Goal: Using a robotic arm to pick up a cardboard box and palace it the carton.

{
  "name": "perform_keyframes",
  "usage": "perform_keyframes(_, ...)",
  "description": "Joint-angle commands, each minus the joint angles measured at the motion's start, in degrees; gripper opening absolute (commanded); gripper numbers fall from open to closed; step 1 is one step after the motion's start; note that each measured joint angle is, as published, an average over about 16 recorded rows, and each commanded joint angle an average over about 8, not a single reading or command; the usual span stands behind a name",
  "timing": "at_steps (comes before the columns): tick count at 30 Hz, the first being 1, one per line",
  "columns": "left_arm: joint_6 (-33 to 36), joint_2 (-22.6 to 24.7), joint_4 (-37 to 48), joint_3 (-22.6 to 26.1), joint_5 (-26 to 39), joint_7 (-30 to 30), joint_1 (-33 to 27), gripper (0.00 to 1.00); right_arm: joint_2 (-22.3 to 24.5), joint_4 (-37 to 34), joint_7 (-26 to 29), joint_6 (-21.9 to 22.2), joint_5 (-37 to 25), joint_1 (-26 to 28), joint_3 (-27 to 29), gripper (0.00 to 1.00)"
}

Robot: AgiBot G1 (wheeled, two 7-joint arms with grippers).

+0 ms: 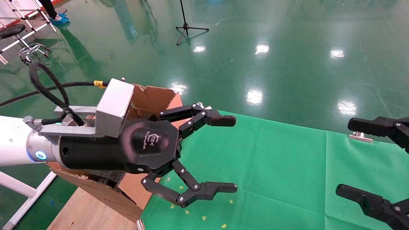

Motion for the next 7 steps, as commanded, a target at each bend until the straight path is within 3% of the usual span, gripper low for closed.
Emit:
perform_keyframes(1, 0.0, 0.0, 0.0, 0.0, 0.0, 0.0, 0.0, 1.0, 0.0, 0.0, 0.0, 0.0, 0.0, 0.0, 0.0, 1.0)
perform_keyframes(7, 0.0, 0.0, 0.0, 0.1, 0.0, 0.0, 0.0, 1.0, 0.0, 0.0, 0.0, 0.0, 0.0, 0.0, 0.0, 1.0)
